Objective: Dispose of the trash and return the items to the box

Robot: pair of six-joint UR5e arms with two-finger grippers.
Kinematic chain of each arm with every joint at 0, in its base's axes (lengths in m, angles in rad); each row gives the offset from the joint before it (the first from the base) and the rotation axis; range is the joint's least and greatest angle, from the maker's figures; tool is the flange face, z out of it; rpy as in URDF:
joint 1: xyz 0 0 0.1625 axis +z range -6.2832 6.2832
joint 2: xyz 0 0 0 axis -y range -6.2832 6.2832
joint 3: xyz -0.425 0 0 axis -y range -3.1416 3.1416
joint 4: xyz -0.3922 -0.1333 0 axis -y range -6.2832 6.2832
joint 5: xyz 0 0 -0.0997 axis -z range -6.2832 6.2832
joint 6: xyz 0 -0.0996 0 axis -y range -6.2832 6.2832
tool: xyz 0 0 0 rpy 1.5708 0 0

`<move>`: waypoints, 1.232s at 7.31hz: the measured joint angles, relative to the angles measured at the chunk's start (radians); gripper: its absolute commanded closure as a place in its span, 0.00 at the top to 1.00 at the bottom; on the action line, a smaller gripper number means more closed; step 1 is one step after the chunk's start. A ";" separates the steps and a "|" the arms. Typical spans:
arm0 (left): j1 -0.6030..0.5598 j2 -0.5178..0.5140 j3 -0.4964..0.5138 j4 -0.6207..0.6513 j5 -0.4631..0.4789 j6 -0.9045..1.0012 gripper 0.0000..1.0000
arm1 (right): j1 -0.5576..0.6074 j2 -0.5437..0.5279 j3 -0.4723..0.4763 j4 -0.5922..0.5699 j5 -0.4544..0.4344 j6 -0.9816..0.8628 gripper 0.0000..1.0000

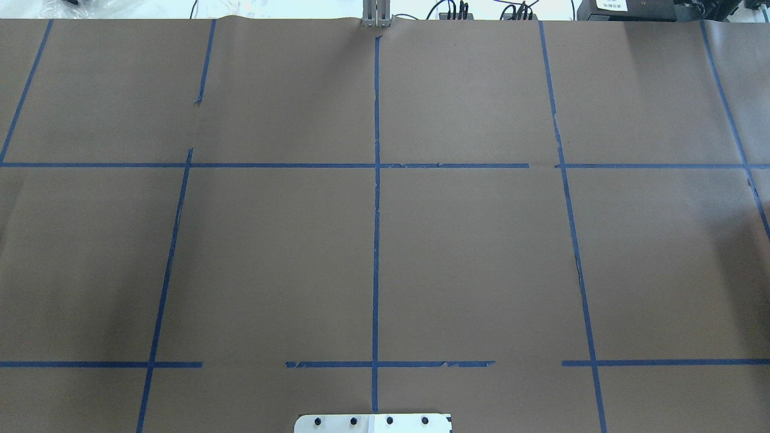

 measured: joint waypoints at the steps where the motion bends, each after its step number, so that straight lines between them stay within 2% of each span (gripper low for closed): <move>1: 0.000 0.000 0.000 -0.001 -0.002 -0.017 1.00 | 0.000 0.000 0.000 0.000 -0.001 0.001 1.00; 9: -0.001 0.000 0.000 -0.001 -0.004 -0.027 1.00 | 0.000 0.000 0.000 0.000 0.001 0.002 1.00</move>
